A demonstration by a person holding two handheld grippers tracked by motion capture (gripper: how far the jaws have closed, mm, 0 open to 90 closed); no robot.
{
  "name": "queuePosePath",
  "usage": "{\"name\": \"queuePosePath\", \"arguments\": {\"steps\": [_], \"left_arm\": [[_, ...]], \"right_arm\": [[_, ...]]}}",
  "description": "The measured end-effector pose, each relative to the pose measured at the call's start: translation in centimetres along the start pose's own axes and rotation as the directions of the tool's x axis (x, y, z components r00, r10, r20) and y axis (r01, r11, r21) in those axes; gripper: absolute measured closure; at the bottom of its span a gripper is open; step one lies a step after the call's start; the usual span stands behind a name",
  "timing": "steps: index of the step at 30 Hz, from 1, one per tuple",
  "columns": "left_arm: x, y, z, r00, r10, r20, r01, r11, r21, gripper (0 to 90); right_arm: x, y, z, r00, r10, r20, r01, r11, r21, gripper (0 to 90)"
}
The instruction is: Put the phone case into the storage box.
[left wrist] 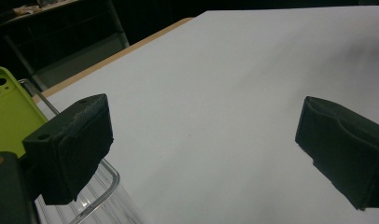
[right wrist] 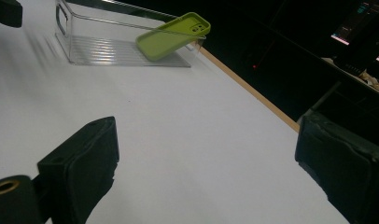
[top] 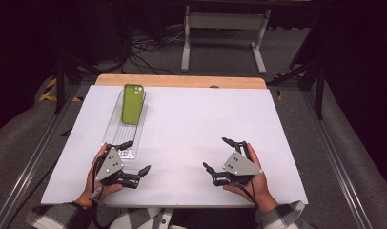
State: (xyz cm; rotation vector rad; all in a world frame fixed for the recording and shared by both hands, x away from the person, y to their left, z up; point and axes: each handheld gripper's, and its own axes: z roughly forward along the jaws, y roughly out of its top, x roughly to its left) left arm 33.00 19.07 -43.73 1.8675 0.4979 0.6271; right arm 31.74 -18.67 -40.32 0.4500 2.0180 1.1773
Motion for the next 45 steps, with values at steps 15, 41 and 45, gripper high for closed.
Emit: {"name": "queuePosePath", "arguments": {"steps": [15,41,45], "left_arm": [[0.00,0.29,-0.31,0.9999,0.012,-0.008,-0.012,0.9998,-0.017,4.6],[-0.02,0.28,-0.07,0.9998,0.021,-0.002,-0.021,0.9998,-0.004,5.0],[0.06,0.29,-0.02,0.9993,0.037,-0.003,-0.037,0.9993,0.003,5.1]], "right_arm": [[0.28,0.07,0.12,0.9999,-0.010,0.005,0.010,0.9999,0.009,7.0],[0.30,-0.05,0.41,0.9999,-0.012,-0.005,0.013,0.9996,0.025,8.4],[0.32,-0.04,0.42,0.9999,-0.015,-0.006,0.015,0.9995,0.027,8.4]]}}
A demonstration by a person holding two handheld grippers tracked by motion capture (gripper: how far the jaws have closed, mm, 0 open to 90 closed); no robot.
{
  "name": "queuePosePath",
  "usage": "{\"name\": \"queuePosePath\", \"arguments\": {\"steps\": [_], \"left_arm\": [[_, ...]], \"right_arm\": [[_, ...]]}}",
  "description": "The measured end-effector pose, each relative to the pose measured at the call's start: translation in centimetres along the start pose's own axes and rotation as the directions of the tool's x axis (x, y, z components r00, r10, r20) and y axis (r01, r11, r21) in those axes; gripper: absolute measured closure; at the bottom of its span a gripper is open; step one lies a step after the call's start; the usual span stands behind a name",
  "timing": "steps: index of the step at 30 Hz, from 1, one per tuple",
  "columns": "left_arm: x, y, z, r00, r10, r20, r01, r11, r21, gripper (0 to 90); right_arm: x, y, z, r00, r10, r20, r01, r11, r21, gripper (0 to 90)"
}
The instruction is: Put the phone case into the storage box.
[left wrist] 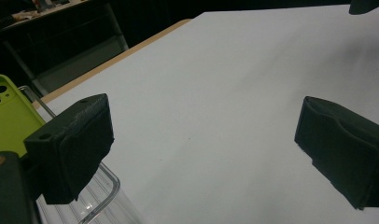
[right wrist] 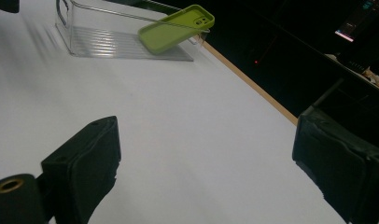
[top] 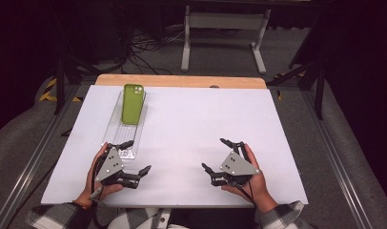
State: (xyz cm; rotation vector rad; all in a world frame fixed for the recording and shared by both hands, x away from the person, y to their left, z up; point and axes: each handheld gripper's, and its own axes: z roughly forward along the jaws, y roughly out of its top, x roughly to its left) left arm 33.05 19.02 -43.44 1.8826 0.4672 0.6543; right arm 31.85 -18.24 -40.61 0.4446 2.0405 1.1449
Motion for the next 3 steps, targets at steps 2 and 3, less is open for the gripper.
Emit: {"name": "queuePosePath", "arguments": {"steps": [2,3], "left_arm": [[-0.12,-0.01,0.12,0.9999,-0.017,0.004,0.017,0.9999,-0.002,5.2],[-0.12,-0.01,0.12,0.9999,-0.017,0.004,0.017,0.9999,-0.002,5.2]], "right_arm": [[-0.01,-0.01,0.02,1.0000,0.002,-0.001,-0.002,1.0000,0.000,8.5],[-0.01,-0.03,0.02,1.0000,0.002,-0.002,-0.002,1.0000,0.001,8.4]]}}
